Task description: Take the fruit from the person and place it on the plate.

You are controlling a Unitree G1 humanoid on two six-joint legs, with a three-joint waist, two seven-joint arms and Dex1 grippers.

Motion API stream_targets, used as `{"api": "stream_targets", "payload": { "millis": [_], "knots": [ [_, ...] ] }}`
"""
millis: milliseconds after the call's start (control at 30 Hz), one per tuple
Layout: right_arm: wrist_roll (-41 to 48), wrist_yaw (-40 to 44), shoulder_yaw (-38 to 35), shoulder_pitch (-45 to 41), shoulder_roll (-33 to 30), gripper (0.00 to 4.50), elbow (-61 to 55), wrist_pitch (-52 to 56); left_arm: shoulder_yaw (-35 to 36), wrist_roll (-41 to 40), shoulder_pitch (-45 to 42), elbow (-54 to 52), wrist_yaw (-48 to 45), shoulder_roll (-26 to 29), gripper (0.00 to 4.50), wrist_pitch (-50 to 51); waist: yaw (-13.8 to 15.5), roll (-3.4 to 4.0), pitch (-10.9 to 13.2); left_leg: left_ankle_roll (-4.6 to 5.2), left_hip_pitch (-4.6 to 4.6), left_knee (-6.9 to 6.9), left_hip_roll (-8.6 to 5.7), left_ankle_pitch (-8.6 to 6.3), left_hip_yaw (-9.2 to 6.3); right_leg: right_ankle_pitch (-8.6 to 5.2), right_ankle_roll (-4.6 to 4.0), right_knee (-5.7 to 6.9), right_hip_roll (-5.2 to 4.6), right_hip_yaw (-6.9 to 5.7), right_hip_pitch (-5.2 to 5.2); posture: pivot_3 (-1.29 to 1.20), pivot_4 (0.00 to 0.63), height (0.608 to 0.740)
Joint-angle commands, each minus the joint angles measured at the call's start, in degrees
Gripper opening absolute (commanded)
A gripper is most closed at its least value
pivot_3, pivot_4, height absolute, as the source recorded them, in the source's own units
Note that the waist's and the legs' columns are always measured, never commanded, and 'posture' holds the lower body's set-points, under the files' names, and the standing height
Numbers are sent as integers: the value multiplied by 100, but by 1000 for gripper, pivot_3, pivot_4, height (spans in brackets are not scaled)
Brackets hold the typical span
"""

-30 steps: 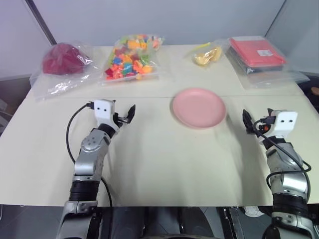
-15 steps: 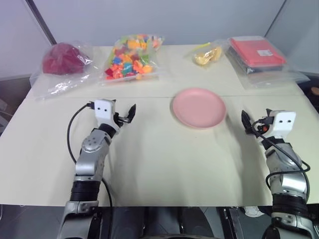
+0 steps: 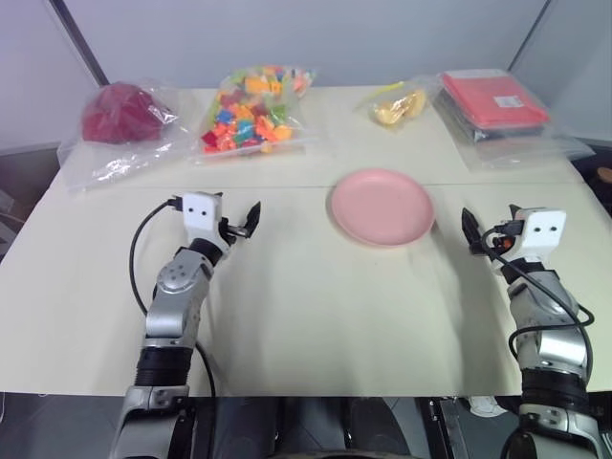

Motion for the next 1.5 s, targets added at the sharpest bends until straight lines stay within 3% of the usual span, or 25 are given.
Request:
{"api": "stream_targets", "payload": {
  "millis": [33, 833, 933, 1067, 1200, 1500],
  "knots": [
    [11, 12, -49, -61, -54, 4438, -109, -118, 13, 18, -37, -159, -17, 35, 4500, -119, 0, 0, 0, 0, 0, 0, 0, 0, 0, 0, 0, 0, 0, 0, 0, 0, 150, 740],
    [31, 36, -13, -72, -146, 4438, -325, 27, 28, 23, -70, -94, -23, 71, 4500, -123, 0, 0, 0, 0, 0, 0, 0, 0, 0, 0, 0, 0, 0, 0, 0, 0, 150, 740],
    [858, 1339, 312, 212, -684, 4438, -1502, 854, 39, 16, -66, -105, -37, 99, 4500, -101, 0, 3, 1, 0, -2, 0, -1, 0, 1, 0, 0, 0, -1, 1, -3, 0, 150, 740],
    [2076, 2173, 315, 365, -1582, 4438, -2798, 2396, 56, 3, -42, -87, -78, 154, 4500, -86, 0, 0, 1, 12, -2, 0, 1, -7, -3, 0, 0, -1, 1, -1, 0, 0, 150, 740],
    [2569, 2385, 386, 332, -1982, 4438, -3293, 3124, 83, -15, -59, -4, -148, 203, 4500, -106, 18, -7, 1, 24, -1, 6, 1, -14, -16, 0, 0, -7, 0, -11, 13, 0, 150, 740],
    [2291, 2143, 626, 86, -1759, 4438, -3217, 3157, 142, -938, -533, -604, -1180, 619, 4500, 562, 27, -11, 4, 23, -2, 9, -2, -13, -15, 0, 0, -7, -3, -11, 12, 0, 150, 740]
  ]
}}
